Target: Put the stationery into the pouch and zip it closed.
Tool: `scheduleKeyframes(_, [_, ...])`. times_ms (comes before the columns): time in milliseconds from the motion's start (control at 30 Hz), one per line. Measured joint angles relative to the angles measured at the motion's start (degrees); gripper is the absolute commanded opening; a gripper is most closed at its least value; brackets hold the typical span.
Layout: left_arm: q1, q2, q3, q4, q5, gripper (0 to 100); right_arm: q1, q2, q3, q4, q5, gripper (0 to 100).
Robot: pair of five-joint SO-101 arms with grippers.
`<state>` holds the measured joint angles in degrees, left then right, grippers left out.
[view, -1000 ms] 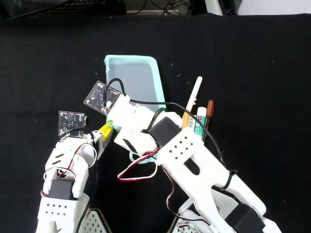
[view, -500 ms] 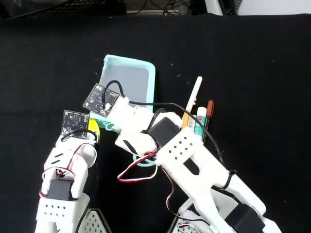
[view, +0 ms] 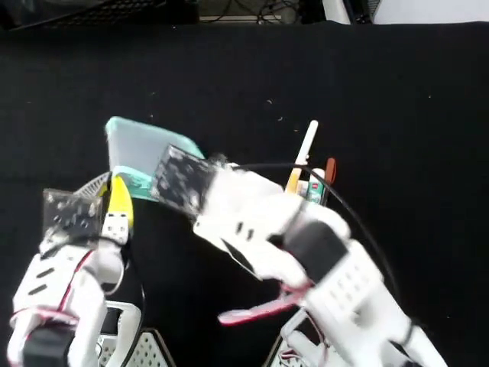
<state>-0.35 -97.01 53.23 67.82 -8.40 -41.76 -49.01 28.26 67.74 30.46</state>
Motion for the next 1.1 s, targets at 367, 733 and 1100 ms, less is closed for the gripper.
scheduleKeyframes(367, [-0.4, 17.3, -4.1, -1.6, -0.4, 3, 5.7, -7.1, 0.5, -4.5, 1.4, 1.2])
scheduleKeyframes(733, [-0.4, 35.3, -8.8, -3.2, -0.6, 3, 11.0, -7.9, 8.4, -8.3, 0.5, 1.2])
scheduleKeyframes(1100, [-0.2, 36.2, -8.8, -3.2, -0.6, 3, 8.7, -7.9, 9.8, -2.6, -13.1, 26.5])
